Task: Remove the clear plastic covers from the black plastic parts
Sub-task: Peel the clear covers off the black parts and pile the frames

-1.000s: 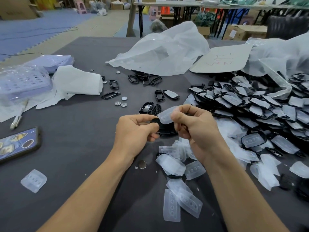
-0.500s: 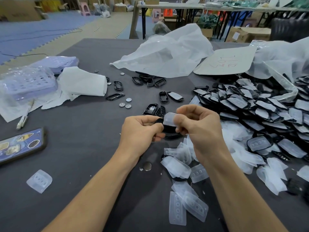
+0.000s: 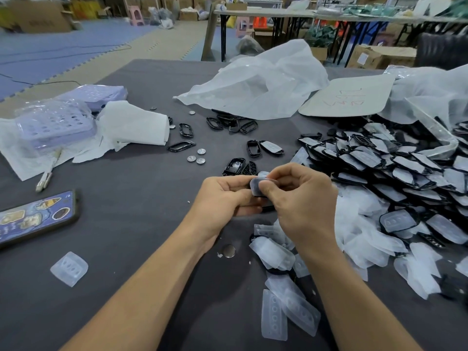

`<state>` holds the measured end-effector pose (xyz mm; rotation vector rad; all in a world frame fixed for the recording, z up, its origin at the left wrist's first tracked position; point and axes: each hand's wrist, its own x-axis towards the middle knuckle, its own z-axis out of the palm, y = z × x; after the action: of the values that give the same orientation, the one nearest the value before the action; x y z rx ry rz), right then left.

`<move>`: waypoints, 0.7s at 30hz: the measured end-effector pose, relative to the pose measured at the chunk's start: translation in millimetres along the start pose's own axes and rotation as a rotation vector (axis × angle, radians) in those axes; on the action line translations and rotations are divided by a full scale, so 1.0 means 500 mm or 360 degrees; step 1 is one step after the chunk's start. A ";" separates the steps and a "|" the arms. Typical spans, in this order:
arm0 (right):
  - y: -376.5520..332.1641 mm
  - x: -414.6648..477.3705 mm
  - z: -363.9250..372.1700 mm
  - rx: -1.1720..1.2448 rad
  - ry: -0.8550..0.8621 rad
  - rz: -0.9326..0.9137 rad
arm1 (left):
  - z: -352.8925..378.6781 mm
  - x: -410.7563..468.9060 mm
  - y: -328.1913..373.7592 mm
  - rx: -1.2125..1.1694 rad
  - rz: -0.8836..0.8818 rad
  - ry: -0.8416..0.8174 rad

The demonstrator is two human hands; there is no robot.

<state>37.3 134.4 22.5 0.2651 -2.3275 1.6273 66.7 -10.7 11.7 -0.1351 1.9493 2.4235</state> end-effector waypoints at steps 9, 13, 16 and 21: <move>-0.004 0.000 0.007 -0.0083 0.0025 -0.0117 | 0.004 -0.008 -0.006 0.0003 0.0118 0.0035; -0.003 0.000 0.009 -0.0090 -0.0024 -0.0130 | 0.010 -0.006 -0.005 -0.0075 0.0063 0.0150; -0.002 0.004 0.009 -0.0082 -0.0063 -0.0118 | 0.013 -0.008 -0.003 -0.0100 0.0020 0.0170; 0.000 0.006 0.009 -0.0044 -0.0090 -0.0107 | 0.014 -0.008 -0.004 -0.0153 0.0002 0.0206</move>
<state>33.9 130.4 22.0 0.3835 -2.3536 1.5748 70.7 -3.2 11.8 -0.3002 1.8808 2.5708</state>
